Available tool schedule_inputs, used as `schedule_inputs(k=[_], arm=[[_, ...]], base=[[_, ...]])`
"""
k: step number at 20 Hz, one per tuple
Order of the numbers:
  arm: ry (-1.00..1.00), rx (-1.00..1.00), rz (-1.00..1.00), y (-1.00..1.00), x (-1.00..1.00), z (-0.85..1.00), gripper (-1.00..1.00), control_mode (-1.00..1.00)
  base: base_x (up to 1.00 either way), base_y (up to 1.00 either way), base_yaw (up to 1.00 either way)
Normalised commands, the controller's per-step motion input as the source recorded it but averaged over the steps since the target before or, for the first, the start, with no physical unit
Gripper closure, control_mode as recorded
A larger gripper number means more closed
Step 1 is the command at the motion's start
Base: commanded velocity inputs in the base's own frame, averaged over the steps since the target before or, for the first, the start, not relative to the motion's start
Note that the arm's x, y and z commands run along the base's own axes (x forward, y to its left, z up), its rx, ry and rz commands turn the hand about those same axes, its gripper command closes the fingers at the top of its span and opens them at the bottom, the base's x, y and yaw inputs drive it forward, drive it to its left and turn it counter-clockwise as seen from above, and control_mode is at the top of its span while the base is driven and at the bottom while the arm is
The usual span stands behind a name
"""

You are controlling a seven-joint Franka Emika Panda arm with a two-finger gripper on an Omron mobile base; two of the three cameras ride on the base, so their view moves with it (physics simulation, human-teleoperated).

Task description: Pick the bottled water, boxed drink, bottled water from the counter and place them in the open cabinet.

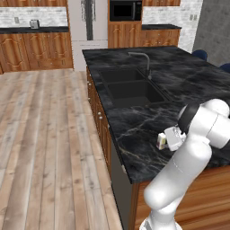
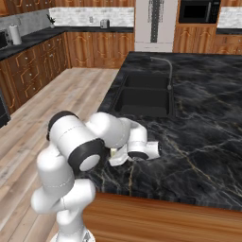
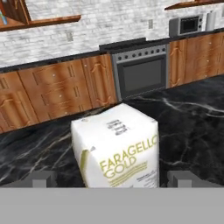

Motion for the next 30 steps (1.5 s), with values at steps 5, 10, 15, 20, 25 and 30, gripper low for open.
schedule_inputs(k=[5, 10, 15, 20, 25, 30], arm=[[0.0, 0.0, 0.0, 0.04, 0.01, 0.0, -1.0, -1.0], [0.0, 0.0, 0.0, 0.0, 0.0, 0.0, 1.0, -1.0], [0.0, 0.0, 0.0, 0.0, 0.0, 0.0, 1.0, -1.0], [0.05, 0.0, -0.04, 0.04, 0.0, 0.33, 1.0, -1.0], [0.13, -0.08, -0.22, 0.7, 0.29, 0.49, 1.0, -1.0], [0.22, -0.12, -0.29, 0.89, 0.5, 0.52, 1.0, -1.0]], base=[[0.0, 0.0, 0.0], [0.0, 0.0, 0.0], [0.0, 0.0, 0.0], [0.0, 0.0, 0.0], [0.0, 0.0, 0.0], [0.0, 0.0, 0.0]])
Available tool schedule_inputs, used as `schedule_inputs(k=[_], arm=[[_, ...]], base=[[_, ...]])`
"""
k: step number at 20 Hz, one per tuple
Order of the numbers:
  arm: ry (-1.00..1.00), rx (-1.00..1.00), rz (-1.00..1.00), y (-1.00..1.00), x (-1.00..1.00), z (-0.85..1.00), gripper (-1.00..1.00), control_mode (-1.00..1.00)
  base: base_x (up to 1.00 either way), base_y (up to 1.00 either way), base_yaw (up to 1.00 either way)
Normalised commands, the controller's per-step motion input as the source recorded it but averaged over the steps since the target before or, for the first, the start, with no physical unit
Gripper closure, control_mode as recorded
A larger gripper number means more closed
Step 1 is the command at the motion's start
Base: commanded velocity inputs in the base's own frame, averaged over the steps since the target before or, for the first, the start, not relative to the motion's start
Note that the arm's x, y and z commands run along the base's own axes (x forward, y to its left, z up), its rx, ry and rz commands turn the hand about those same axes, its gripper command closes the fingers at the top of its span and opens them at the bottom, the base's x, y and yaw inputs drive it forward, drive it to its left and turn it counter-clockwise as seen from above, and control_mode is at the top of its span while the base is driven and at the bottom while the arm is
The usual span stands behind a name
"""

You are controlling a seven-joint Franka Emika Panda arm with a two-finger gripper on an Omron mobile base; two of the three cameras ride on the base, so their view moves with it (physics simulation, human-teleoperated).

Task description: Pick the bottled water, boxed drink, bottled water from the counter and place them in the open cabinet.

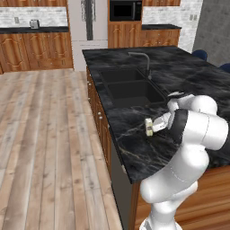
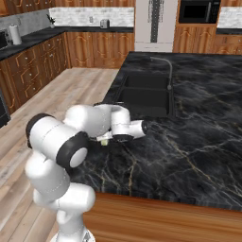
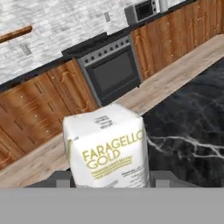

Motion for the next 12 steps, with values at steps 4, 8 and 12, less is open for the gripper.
schedule_inputs(k=[4, 8, 12], arm=[[0.13, -0.15, -0.25, 0.88, 0.3, 0.58, 1.0, -1.0], [0.07, -0.12, -0.23, 0.74, 0.01, 0.71, 1.0, -1.0], [0.02, -0.05, -0.28, 0.26, -0.62, 0.82, 1.0, -1.0]], base=[[0.0, 0.0, 0.0], [0.0, 0.0, 0.0], [0.0, 0.0, 0.0]])
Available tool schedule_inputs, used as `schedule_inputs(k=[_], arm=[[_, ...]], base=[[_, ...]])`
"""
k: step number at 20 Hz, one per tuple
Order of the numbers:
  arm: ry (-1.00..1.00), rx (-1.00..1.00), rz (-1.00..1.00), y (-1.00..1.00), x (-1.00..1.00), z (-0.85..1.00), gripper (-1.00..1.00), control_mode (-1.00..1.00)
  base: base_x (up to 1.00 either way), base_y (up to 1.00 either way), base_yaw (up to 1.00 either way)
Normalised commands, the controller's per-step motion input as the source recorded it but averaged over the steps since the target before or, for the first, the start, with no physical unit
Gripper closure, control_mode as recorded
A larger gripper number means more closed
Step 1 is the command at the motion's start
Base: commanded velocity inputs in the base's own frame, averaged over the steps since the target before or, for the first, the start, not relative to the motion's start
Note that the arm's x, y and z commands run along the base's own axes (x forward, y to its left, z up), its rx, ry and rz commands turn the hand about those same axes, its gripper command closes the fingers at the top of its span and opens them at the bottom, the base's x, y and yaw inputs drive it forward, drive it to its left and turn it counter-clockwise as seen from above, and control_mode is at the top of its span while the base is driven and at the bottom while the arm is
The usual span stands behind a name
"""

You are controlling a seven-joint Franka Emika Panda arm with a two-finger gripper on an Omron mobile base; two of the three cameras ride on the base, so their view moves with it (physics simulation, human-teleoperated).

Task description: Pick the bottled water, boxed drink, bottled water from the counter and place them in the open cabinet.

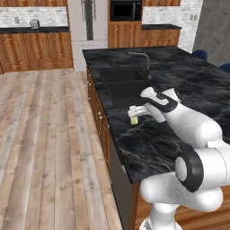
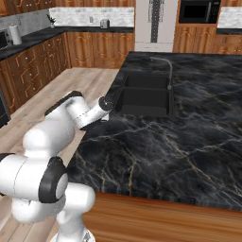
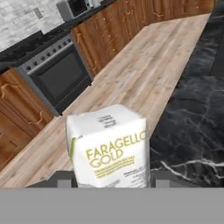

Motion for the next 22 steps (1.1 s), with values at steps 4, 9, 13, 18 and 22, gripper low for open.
schedule_inputs(k=[4, 9, 13, 18, 22], arm=[[0.03, -0.06, -0.34, 0.0, -0.68, 0.68, 1.0, -1.0], [-0.02, -0.13, -0.37, -0.11, -0.69, 0.64, 1.0, -1.0], [-0.11, -0.24, -0.29, -0.14, -0.44, 0.78, 1.0, -1.0], [-0.06, -0.25, -0.08, -0.3, -0.48, 0.89, 1.0, -1.0], [-0.07, -0.09, 0.0, -0.11, -0.92, 0.53, 1.0, -1.0]], base=[[0.0, 0.0, 0.0], [0.0, 0.0, 0.0], [0.0, 0.0, 0.0], [0.0, 0.0, 0.0], [0.0, 0.0, 0.0]])
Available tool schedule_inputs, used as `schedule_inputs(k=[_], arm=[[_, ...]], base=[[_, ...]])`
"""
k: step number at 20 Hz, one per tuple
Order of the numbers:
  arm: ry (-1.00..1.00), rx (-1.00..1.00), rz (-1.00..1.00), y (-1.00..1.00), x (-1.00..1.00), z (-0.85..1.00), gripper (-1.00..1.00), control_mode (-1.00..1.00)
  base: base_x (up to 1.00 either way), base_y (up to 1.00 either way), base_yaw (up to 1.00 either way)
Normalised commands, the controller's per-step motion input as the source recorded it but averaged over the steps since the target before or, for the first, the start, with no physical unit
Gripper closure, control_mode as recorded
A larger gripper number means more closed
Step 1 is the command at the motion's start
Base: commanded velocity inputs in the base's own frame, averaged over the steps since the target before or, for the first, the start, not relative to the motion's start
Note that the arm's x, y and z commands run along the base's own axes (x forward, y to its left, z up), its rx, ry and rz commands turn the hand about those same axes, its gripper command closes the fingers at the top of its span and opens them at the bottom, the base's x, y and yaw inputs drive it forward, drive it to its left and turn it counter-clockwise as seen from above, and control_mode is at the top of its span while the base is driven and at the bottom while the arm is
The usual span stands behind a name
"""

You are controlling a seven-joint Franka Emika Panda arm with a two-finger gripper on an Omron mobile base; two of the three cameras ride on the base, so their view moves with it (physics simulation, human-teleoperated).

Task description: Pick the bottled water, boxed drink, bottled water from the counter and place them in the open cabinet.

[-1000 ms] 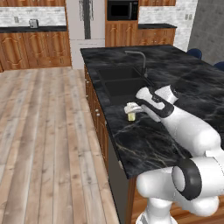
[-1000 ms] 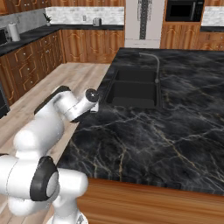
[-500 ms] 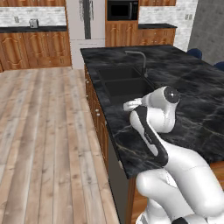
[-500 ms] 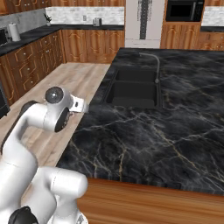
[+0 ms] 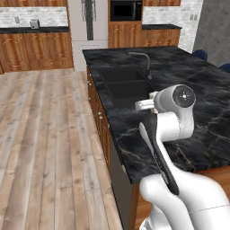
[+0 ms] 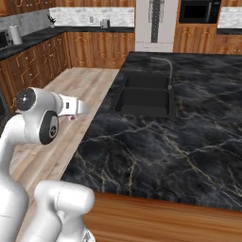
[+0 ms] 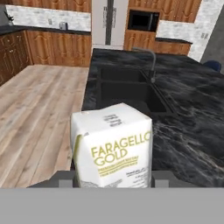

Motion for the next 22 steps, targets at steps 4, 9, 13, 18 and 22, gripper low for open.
schedule_inputs(k=[4, 9, 13, 18, 22], arm=[[-0.04, -0.01, 0.03, 0.0, -0.72, 0.33, 1.0, -1.0], [0.0, 0.0, 0.04, 0.0, -0.23, 0.06, 1.0, -1.0], [0.0, 0.0, 0.0, 0.0, 0.0, 0.0, 1.0, -1.0], [0.0, 0.0, 0.0, 0.0, 0.0, 0.0, 1.0, 1.0], [0.0, 0.0, 0.0, 0.0, 0.0, 0.0, 1.0, 1.0]], base=[[0.0, 0.0, 0.0], [0.0, 0.0, 0.0], [0.0, 0.0, 0.0], [-0.35, 0.0, 0.05], [-1.0, 0.31, 0.24]])
